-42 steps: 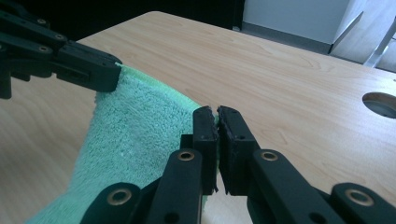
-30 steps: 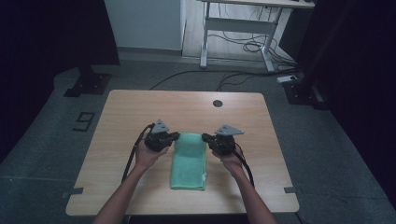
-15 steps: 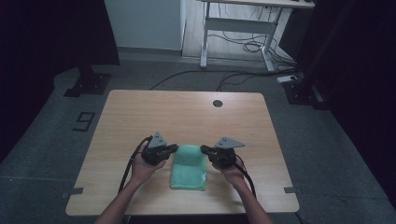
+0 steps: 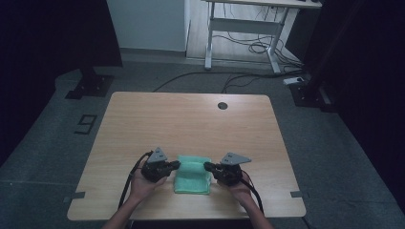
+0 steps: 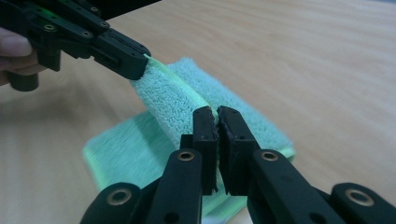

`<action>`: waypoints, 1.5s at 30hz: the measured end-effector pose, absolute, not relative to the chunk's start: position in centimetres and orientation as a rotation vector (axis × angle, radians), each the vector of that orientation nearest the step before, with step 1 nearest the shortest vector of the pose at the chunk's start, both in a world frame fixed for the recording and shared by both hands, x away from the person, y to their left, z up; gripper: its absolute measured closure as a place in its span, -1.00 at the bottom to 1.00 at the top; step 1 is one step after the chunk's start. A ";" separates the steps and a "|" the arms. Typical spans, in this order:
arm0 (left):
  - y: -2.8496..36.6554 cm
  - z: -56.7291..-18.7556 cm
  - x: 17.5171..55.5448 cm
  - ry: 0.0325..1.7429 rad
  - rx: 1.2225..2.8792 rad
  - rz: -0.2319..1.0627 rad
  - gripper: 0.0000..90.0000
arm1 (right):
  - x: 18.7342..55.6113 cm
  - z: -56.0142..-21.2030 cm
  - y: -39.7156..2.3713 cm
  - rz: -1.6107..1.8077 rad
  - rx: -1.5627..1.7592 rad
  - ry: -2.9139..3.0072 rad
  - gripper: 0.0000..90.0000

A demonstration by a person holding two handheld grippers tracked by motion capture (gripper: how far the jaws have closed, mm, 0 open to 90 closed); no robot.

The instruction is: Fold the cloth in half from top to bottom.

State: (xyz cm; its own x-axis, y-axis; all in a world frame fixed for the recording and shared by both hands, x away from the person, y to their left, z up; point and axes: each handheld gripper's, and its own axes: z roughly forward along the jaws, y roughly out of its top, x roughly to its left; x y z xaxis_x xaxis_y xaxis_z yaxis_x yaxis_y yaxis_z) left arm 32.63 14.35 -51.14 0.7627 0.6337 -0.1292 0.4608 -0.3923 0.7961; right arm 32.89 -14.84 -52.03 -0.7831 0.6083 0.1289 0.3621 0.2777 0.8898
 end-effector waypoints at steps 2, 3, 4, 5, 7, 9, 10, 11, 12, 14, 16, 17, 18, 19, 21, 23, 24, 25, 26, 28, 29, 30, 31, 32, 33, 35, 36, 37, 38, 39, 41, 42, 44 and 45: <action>14.4 -51.6 32.0 0.821 2.080 0.230 0.91 | 32.2 -52.6 -14.9 1.507 0.893 2.330 0.89; 14.3 -51.9 31.7 0.823 2.086 0.227 0.91 | 32.0 -52.8 -14.9 1.507 0.894 2.337 0.89; 14.3 -52.1 31.5 0.824 2.099 0.216 0.90 | 31.8 -53.1 -14.8 1.507 0.898 2.348 0.89; 14.3 -52.2 31.3 0.822 2.103 0.212 0.90 | 31.6 -53.4 -14.8 1.500 0.899 2.362 0.89; 14.3 -52.4 30.8 0.813 2.123 0.208 0.89 | 31.3 -53.9 -14.9 1.505 0.911 2.374 0.89; 14.2 -52.4 30.4 0.801 2.126 0.210 0.88 | 30.9 -54.3 -15.0 1.506 0.910 2.383 0.89; 14.1 -52.6 30.2 0.802 2.133 0.206 0.87 | 30.7 -54.6 -15.0 1.500 0.912 2.391 0.88; 14.1 -52.8 30.1 0.800 2.150 0.205 0.85 | 30.6 -54.8 -15.1 1.497 0.917 2.397 0.87; 14.1 -53.0 30.1 0.802 2.162 0.204 0.81 | 30.5 -55.0 -15.2 1.493 0.924 2.408 0.84; 14.1 -53.2 30.1 0.805 2.181 0.176 0.54 | 30.3 -55.0 -15.2 1.493 0.922 2.410 0.64; 14.4 -52.9 29.9 0.805 2.160 0.217 0.23 | 30.2 -54.6 -15.2 1.497 0.906 2.413 0.47; 14.6 -52.6 29.9 0.807 2.132 0.216 0.12 | 30.0 -54.2 -15.3 1.491 0.900 2.404 0.40; 14.9 -52.2 30.0 0.806 2.103 0.213 0.04 | 30.0 -53.7 -15.3 1.495 0.895 2.393 0.34; 15.1 -51.8 30.2 0.806 2.078 0.208 -0.01 | 30.0 -53.3 -15.4 1.503 0.895 2.379 0.31; 15.2 -51.1 30.7 0.806 2.048 0.189 -0.04 | 30.2 -52.5 -15.6 1.516 0.905 2.358 0.26; 14.9 -50.5 31.4 0.805 2.027 0.187 -0.05 | 30.8 -51.7 -15.4 1.523 0.919 2.338 0.20; 14.6 -50.3 31.7 0.804 2.032 0.192 -0.04 | 31.1 -51.4 -15.2 1.522 0.926 2.334 0.17; 14.2 -50.3 32.3 0.811 2.038 0.187 -0.03 | 31.3 -51.3 -15.0 1.517 0.929 2.333 0.13; 13.9 -50.4 32.8 0.818 2.041 0.170 -0.02 | 31.6 -51.3 -14.6 1.508 0.941 2.338 0.10; 13.0 -50.9 33.9 0.836 2.067 0.153 -0.01 | 32.4 -51.9 -13.7 1.482 0.977 2.361 0.02; 12.6 -51.3 34.4 0.847 2.085 0.148 -0.01 | 32.7 -52.3 -13.1 1.469 0.996 2.383 -0.04; 12.2 -51.7 34.8 0.861 2.097 0.138 -0.01 | 32.8 -52.7 -12.6 1.451 1.012 2.409 -0.08; 12.0 -52.1 35.0 0.872 2.115 0.130 0.00 | 32.8 -53.1 -12.1 1.423 1.018 2.426 -0.13; 11.8 -52.6 35.2 0.880 2.136 0.132 0.00 | 32.6 -53.4 -11.6 1.394 1.016 2.441 -0.19; 11.7 -52.9 35.2 0.881 2.148 0.135 0.00 | 32.2 -53.8 -11.2 1.355 1.005 2.452 -0.24; 11.5 -53.2 35.0 0.874 2.168 0.140 0.00 | 31.7 -54.4 -10.8 1.289 1.004 2.470 -0.29; 11.4 -53.3 35.0 0.870 2.181 0.148 0.00 | 31.5 -54.6 -10.7 1.269 0.995 2.471 -0.29; 11.3 -53.4 34.9 0.868 2.191 0.149 0.00 | 31.3 -54.7 -10.7 1.258 0.990 2.462 -0.29; 11.2 -53.5 34.9 0.869 2.198 0.151 0.00 | 31.2 -54.7 -10.7 1.244 0.982 2.462 -0.29; 11.1 -53.6 34.8 0.870 2.203 0.157 0.00 | 31.1 -54.7 -10.7 1.229 0.981 2.464 -0.30; 10.8 -53.7 34.6 0.871 2.213 0.181 -0.01 | 30.9 -54.7 -10.5 1.194 0.961 2.465 -0.30; 10.7 -53.7 34.6 0.870 2.226 0.189 -0.01 | 30.8 -54.8 -10.3 1.172 0.949 2.455 -0.30; 10.4 -53.7 34.9 0.866 2.235 0.196 -0.01 | 30.9 -54.9 -10.0 1.154 0.940 2.449 -0.31; 10.3 -53.7 35.1 0.869 2.233 0.196 -0.01 | 31.0 -54.9 -10.0 1.152 0.943 2.450 -0.31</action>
